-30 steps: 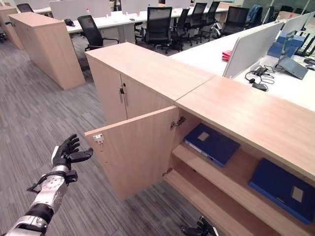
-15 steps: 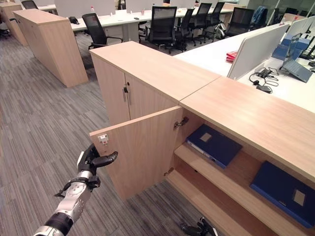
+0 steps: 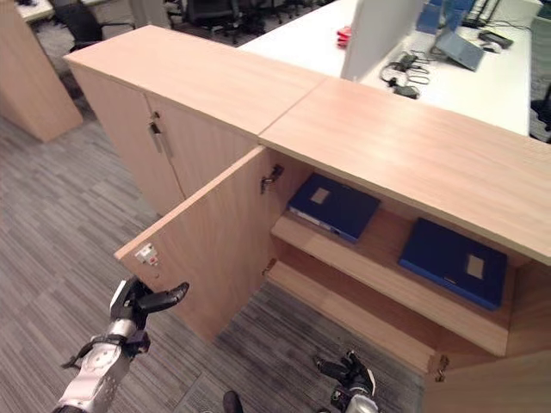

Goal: Put the empty folder in the office cabinet

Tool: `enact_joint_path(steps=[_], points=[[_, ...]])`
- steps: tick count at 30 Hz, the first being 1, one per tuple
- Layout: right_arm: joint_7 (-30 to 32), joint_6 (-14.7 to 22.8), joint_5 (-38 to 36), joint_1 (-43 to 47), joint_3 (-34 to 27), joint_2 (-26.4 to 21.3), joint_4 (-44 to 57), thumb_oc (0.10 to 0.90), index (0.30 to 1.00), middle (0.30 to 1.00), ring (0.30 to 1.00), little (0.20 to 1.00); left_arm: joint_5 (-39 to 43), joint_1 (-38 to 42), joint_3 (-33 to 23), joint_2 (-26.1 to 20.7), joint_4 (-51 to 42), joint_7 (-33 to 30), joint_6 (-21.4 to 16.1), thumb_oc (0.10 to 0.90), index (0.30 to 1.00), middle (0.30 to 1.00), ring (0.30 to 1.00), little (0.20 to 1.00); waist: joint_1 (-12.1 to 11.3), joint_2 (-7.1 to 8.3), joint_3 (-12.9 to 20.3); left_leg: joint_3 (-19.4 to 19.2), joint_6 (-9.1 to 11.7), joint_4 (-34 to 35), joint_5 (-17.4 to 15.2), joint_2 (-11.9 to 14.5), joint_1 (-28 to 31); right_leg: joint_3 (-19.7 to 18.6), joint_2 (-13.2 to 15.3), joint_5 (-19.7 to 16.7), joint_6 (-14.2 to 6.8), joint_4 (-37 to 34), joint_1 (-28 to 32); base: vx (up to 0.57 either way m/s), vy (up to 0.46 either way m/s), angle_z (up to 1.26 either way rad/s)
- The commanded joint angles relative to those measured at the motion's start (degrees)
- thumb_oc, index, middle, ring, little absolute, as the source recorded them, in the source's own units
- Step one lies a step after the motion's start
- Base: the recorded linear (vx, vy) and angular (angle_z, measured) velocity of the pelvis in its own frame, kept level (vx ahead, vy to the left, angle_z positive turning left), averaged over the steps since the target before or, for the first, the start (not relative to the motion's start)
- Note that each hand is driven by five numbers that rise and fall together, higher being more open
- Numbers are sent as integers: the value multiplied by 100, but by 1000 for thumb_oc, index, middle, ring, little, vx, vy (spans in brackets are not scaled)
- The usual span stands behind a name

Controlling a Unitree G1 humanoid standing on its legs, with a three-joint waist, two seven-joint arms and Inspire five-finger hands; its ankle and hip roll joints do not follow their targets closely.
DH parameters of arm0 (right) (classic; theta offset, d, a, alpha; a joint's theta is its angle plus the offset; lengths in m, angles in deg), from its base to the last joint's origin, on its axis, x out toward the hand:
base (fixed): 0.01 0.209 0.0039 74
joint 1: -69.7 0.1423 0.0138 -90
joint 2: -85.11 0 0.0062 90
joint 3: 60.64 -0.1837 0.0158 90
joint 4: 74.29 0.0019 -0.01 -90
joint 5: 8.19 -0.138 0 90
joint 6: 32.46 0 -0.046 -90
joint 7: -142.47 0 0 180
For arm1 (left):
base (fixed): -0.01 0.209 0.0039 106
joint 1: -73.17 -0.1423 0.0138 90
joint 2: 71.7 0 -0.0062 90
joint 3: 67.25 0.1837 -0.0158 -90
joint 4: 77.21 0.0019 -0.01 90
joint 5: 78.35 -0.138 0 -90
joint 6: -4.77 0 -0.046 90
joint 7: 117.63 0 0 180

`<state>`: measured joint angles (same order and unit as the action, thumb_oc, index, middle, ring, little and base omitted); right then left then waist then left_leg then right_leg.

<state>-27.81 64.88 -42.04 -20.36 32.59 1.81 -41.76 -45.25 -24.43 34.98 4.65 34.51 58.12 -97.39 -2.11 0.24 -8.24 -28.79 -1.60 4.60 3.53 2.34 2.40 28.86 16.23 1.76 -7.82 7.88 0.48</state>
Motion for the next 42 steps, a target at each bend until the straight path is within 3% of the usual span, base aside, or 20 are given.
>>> enact_joint_path(steps=[1,4,8,9,10,11,12,13,14,15,16,17,18,21,24,28,29,32,36,42], points=[[22,249,-87,136,-119,-386,-152,800,900,900,900,900,-73,732,551,929,-815,1133,-145,800,900,900,900,900,469,-376,211,498,340,-380,-598,251,274,-450,-586,85,-11,-817,444,-8,-238,-78],[-6,222,-148,255,-135,-549,-116,800,900,900,900,900,-11,492,518,919,-959,1263,-101,800,900,900,900,900,672,-595,169,238,467,-602,-587,397,345,-769,-723,155,78,-974,515,11,-175,-63],[-4,198,-181,347,-134,-661,-143,800,900,900,900,900,15,433,534,965,-956,1313,-23,800,900,900,900,900,785,-680,90,2,609,-1120,-635,647,258,-1007,-815,262,189,-971,530,17,-176,-74],[38,214,-200,357,-97,-737,-90,800,900,900,900,900,13,431,576,1019,-918,1234,-9,800,900,900,900,900,835,-692,-60,68,898,-1851,-144,1047,59,-1249,-983,435,329,-1001,655,15,-326,-84],[85,215,-174,430,-48,-806,-92,800,900,900,900,900,-3,400,586,1090,-949,1179,-8,800,900,900,900,900,858,-710,-93,332,911,-1961,-110,1104,92,-1491,-1102,456,430,-1103,676,15,-327,-61],[86,215,-174,433,-47,-810,-94,800,900,900,900,900,-6,402,587,1096,-947,1177,-9,800,900,900,900,900,858,-715,-97,334,915,-1969,-113,1110,92,-1492,-1107,456,434,-1107,681,-65,-152,-85],[118,200,-145,541,13,-840,-131,800,900,900,900,900,-17,393,621,1141,-943,1130,-32,800,900,900,900,900,856,-717,-113,539,802,-1880,18,1002,80,-1613,-1125,356,474,-1094,577,-64,-72,-121],[133,195,-171,578,90,-852,-113,800,900,900,900,900,-60,436,739,1184,-940,1080,-44,800,900,900,900,900,786,-697,-84,1347,633,-1722,-182,621,1,-2006,-1137,303,424,-1136,471,-68,-69,-143],[133,194,-171,580,90,-851,-113,800,900,900,900,900,-60,439,738,1184,-938,1080,-45,800,900,900,900,900,780,-693,-69,1339,627,-1705,-163,612,-14,-2011,-1130,293,424,-1135,446,7,-59,-130],[146,202,-170,603,129,-841,-121,800,900,900,900,900,-67,466,796,1214,-927,1075,-44,800,900,900,900,900,727,-669,-56,1769,536,-1534,-364,394,-84,-2212,-1135,301,407,-1111,406,97,-26,-127],[199,187,-95,699,228,-820,-180,800,900,900,900,900,-108,523,916,1236,-917,1054,-41,800,900,900,900,900,622,-661,-58,2529,475,-1167,-614,31,-190,-2545,-1191,323,398,-1062,385,97,-27,-121],[199,187,-95,703,228,-819,-180,800,900,900,900,900,-108,526,915,1236,-915,1054,-42,800,900,900,900,900,622,-657,-47,2529,474,-1154,-595,26,-203,-2545,-1187,314,397,-1063,367,182,-39,-134],[193,167,10,759,342,-768,-195,800,900,900,900,900,-163,580,1004,1269,-879,1067,-38,800,900,900,900,900,571,-627,-41,3051,467,-960,-494,-210,-425,-2835,-1288,283,404,-1059,351,96,-25,-90],[231,142,92,831,475,-709,-170,800,900,900,900,900,-198,676,1036,1288,-813,1010,-14,800,900,900,900,900,502,-561,-104,3280,493,-982,-325,-374,-735,-3097,-1368,252,415,-1054,371,78,-36,-106],[94,55,276,735,766,-543,-22,800,900,900,900,900,-333,789,1053,1366,-625,953,-33,800,900,900,900,900,530,-556,-75,3100,411,-646,-351,-297,-439,-3549,-1518,233,398,-1052,430,94,29,-165],[7,0,445,513,952,-423,153,800,900,900,900,900,-522,1003,922,1413,-156,715,-77,800,900,900,900,900,640,-510,68,2869,359,-317,-345,-245,-34,-3670,-1546,195,358,-1098,491,159,77,-48],[-151,1,446,146,1022,-342,423,800,900,900,900,900,-740,1583,408,1310,1064,144,-94,800,900,900,900,900,777,-410,257,2578,316,-45,-338,-185,270,-3734,-1572,192,327,-1080,538,266,144,-21],[-196,42,453,-55,970,-349,476,800,900,900,900,900,-518,2053,-17,1227,1552,-185,-168,800,900,900,900,900,855,-298,381,2552,293,36,-387,-171,400,-3637,-1564,238,314,-1006,589,118,79,-25],[-172,100,318,-84,743,-320,389,800,900,900,900,900,-313,1831,-178,1280,1426,-98,-209,800,900,900,900,900,850,-215,443,2513,241,26,-474,-194,463,-3625,-1544,235,277,-984,595,28,62,-19],[-204,104,176,-25,348,-413,164,800,900,900,900,900,-733,816,36,1254,1141,427,-39,800,900,900,900,900,709,-150,477,2397,132,-5,-610,-236,503,-3688,-1506,186,197,-1006,564,2,85,-14]])
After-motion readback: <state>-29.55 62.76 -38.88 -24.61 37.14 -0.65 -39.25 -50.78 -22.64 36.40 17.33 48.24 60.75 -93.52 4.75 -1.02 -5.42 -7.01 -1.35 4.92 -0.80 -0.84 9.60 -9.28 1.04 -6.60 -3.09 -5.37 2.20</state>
